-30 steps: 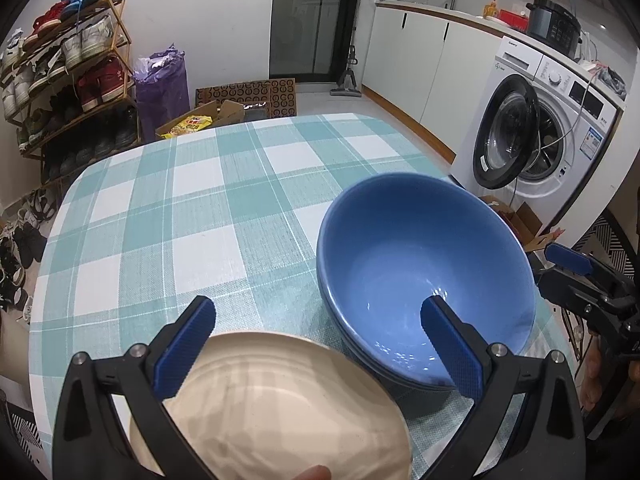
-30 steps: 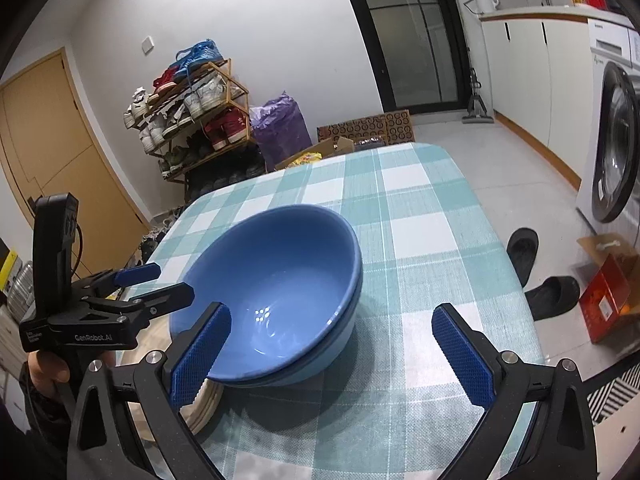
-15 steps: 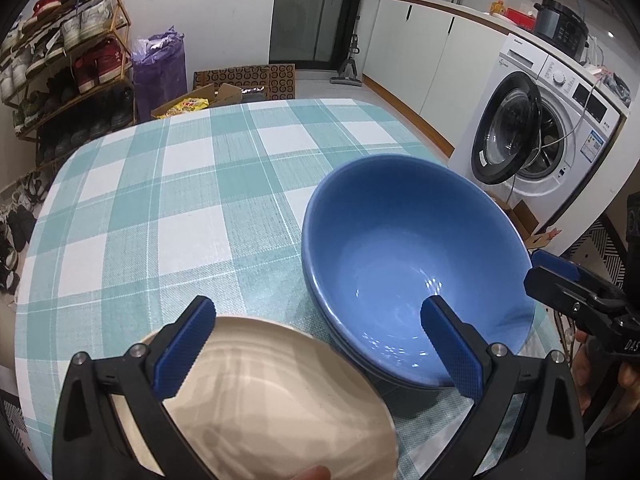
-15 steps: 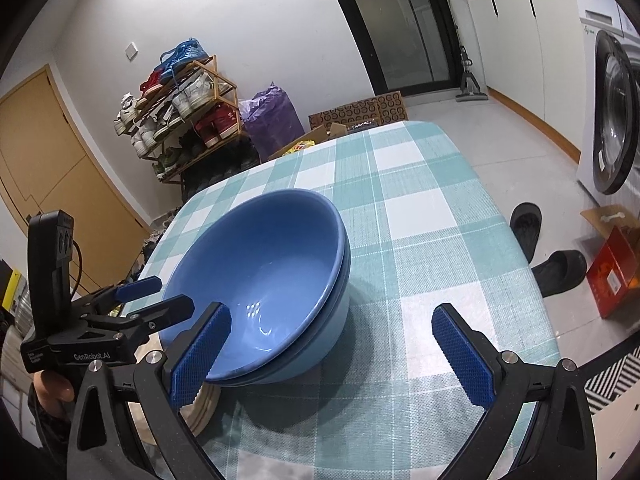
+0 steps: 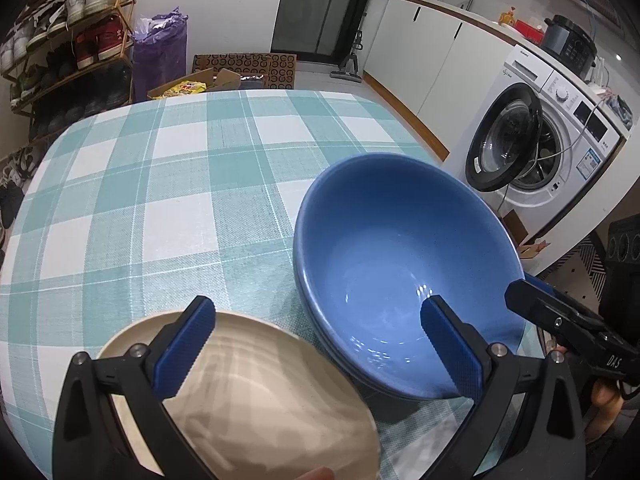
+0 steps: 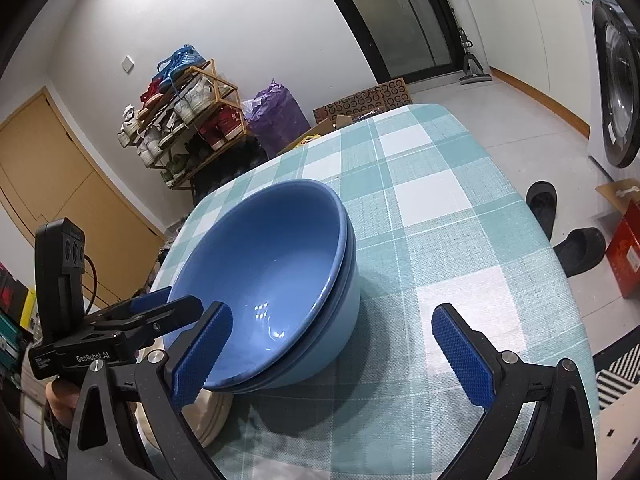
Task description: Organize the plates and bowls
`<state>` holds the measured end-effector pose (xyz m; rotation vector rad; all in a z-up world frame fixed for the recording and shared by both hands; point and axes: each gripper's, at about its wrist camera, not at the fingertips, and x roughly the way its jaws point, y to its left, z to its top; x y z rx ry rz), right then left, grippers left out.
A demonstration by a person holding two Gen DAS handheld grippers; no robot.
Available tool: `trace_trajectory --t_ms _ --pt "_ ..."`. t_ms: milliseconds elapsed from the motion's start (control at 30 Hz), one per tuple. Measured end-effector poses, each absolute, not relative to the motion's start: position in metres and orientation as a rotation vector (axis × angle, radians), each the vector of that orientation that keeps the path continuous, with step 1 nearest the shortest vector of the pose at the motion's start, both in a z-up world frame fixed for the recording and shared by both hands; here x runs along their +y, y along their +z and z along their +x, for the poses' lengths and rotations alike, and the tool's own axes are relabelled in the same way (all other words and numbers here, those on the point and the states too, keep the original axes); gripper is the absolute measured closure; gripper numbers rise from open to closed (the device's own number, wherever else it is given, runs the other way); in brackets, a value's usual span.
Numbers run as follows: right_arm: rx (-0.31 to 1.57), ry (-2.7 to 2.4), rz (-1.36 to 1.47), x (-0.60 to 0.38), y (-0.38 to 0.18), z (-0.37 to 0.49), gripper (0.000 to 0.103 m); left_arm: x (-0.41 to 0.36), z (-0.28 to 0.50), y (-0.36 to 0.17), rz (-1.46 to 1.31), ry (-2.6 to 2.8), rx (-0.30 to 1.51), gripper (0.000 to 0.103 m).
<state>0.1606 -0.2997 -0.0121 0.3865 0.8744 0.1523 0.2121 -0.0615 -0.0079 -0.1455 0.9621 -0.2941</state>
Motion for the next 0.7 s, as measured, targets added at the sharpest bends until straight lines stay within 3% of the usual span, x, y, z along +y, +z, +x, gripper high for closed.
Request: trace_trajectory --t_ms 333,700 --pt "0.878 0.202 0.439 -0.2952 -0.0201 0.1649 0.017 -0.0621 0.2145 -0.0097 -0.192 -0.349 0.977 0.003" --pt "0.861 0.232 0.458 -0.2945 -0.0203 0.1648 0.028 -0.0652 0.2148 -0.0137 -0.218 -0.39 0.998 0.038"
